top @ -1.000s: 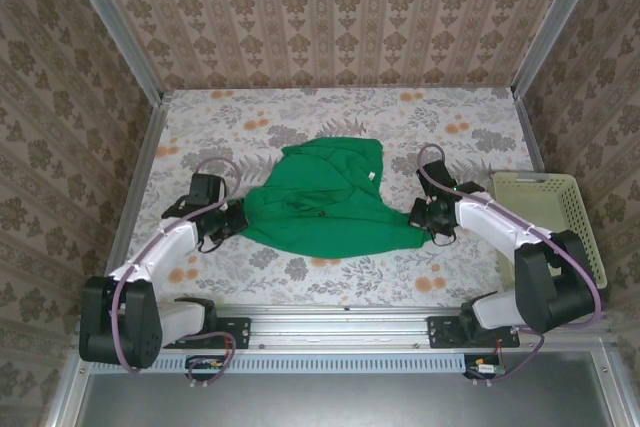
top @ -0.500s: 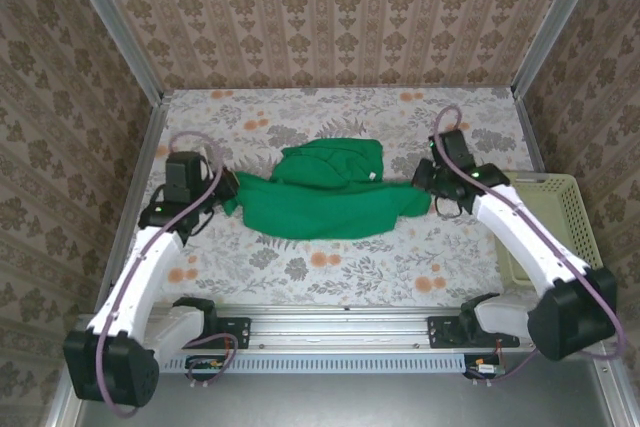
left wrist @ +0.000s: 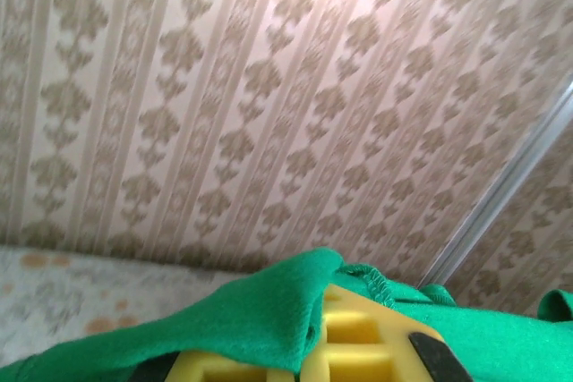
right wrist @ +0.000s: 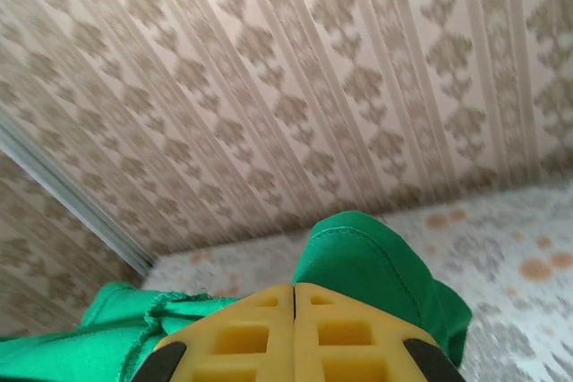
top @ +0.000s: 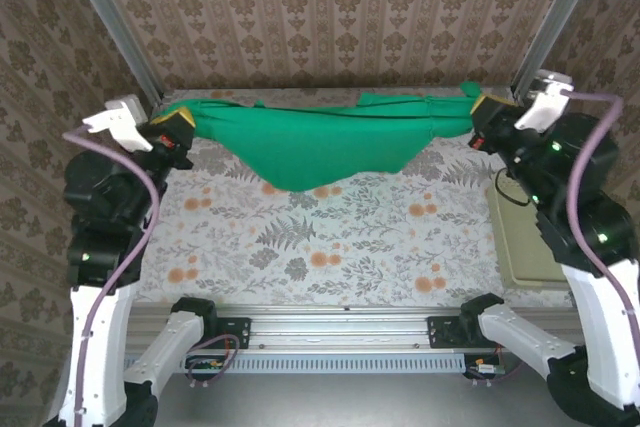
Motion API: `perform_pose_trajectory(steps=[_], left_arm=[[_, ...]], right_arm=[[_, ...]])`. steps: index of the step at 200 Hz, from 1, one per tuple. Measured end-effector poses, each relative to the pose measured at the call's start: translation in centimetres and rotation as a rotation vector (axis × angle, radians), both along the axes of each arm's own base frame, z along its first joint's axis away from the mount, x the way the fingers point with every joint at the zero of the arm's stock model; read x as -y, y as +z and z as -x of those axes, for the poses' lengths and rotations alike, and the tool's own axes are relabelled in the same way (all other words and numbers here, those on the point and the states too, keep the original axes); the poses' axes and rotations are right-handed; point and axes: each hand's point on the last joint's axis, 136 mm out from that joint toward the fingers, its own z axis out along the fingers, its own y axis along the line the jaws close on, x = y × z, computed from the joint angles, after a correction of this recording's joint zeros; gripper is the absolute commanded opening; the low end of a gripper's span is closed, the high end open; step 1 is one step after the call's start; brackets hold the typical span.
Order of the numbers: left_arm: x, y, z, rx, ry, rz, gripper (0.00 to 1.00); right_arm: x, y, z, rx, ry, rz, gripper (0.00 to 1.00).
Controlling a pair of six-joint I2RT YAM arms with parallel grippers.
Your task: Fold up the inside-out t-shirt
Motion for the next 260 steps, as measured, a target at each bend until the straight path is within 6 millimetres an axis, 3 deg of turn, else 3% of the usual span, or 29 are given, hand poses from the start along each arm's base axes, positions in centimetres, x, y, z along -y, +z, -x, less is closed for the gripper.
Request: perform_pose_trajectory(steps=[35, 61, 83, 107, 126, 142, 165, 184, 205, 224, 244, 260], left_arm=[[0.2, 4.9, 3.1, 0.139, -0.044, 0.009, 0.00], [0.2, 6.8, 4.0, 0.196, -0.049, 0.002, 0.00], [0.5, 6.9, 2.4, 0.192, -0.047, -0.009, 0.00], [1.2, 4.6, -2.6, 0.096, -0.029, -0.034, 0.00], [1.6, 0.9, -7.6, -0.015, 0.006, -0.059, 0.00], [1.9, -4.1, -12.0, -0.141, 0.036, -0.088, 0.00], [2.5, -13.2, -17.8, -0.350, 0.064, -0.137, 0.00], [2.8, -20.9, -21.5, -0.518, 0.087, -0.183, 0.00], [2.9, -28.9, -24.7, -0.674, 0.107, -0.228, 0.00], [3.0, -34.9, -26.9, -0.785, 0.116, -0.258, 0.00], [2.6, -39.2, -28.7, -0.849, 0.128, -0.263, 0.00], [2.0, -40.6, -29.7, -0.869, 0.143, -0.252, 0.00]], right_arm=[[0.4, 6.1, 3.5, 0.162, 0.038, -0.042, 0.00], [0.8, 8.9, 4.6, 0.230, 0.028, -0.030, 0.00], [1.1, 9.2, 2.9, 0.221, -0.014, 0.008, 0.00], [0.7, 7.0, -1.5, 0.135, -0.065, 0.069, 0.00], [0.0, 3.0, -6.3, 0.023, -0.103, 0.134, 0.00], [-0.4, -1.6, -10.3, -0.084, -0.125, 0.181, 0.00], [-0.8, -10.8, -16.3, -0.287, -0.148, 0.245, 0.00], [-1.0, -19.1, -20.6, -0.456, -0.156, 0.287, 0.00], [-1.0, -27.8, -24.7, -0.630, -0.167, 0.313, 0.00], [-0.5, -34.1, -27.6, -0.751, -0.180, 0.315, 0.00], [0.2, -37.8, -30.1, -0.810, -0.199, 0.291, 0.00], [0.8, -38.6, -31.6, -0.821, -0.215, 0.263, 0.00]])
